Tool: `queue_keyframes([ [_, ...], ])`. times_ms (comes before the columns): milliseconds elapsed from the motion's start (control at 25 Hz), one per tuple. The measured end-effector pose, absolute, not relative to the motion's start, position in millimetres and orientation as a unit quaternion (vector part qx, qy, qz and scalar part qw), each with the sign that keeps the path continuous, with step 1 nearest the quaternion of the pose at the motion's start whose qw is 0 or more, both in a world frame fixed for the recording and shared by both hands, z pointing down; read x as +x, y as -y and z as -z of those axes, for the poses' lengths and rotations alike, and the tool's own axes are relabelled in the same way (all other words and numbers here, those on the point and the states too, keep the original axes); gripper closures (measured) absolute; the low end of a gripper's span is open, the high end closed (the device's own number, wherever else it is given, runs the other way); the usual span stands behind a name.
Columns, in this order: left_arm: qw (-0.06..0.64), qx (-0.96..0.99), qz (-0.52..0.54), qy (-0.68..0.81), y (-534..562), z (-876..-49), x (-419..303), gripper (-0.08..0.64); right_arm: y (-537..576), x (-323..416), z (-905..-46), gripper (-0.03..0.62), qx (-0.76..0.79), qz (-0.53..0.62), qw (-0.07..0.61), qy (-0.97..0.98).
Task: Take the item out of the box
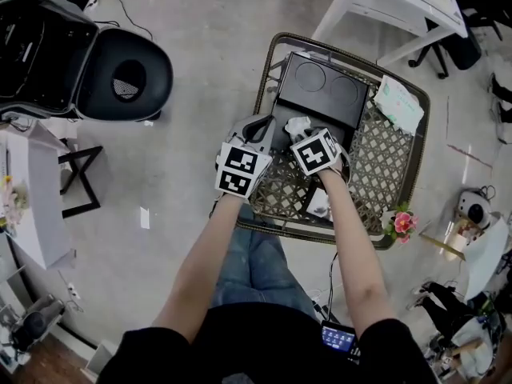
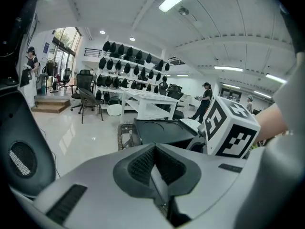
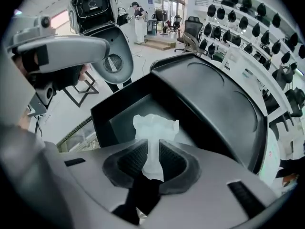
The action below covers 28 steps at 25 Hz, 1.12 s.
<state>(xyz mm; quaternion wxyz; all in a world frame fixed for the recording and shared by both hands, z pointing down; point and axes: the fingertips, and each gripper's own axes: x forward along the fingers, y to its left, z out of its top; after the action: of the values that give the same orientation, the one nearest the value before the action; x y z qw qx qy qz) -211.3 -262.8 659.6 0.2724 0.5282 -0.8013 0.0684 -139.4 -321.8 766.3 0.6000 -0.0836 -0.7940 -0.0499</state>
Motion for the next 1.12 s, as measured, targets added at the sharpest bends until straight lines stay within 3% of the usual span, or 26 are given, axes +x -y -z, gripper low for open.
queue_keyframes([
  [360,0.276,0.529,-0.067,0.8,263,-660,-208,0.54,323,-139,-766,0.565,-0.082,0.073,0.598,0.794],
  [1120,0.26,0.54,-0.073,0.797,264,-636,-206,0.54,327,-143,-707,0.569,-0.072,0.066,0.53,0.842],
])
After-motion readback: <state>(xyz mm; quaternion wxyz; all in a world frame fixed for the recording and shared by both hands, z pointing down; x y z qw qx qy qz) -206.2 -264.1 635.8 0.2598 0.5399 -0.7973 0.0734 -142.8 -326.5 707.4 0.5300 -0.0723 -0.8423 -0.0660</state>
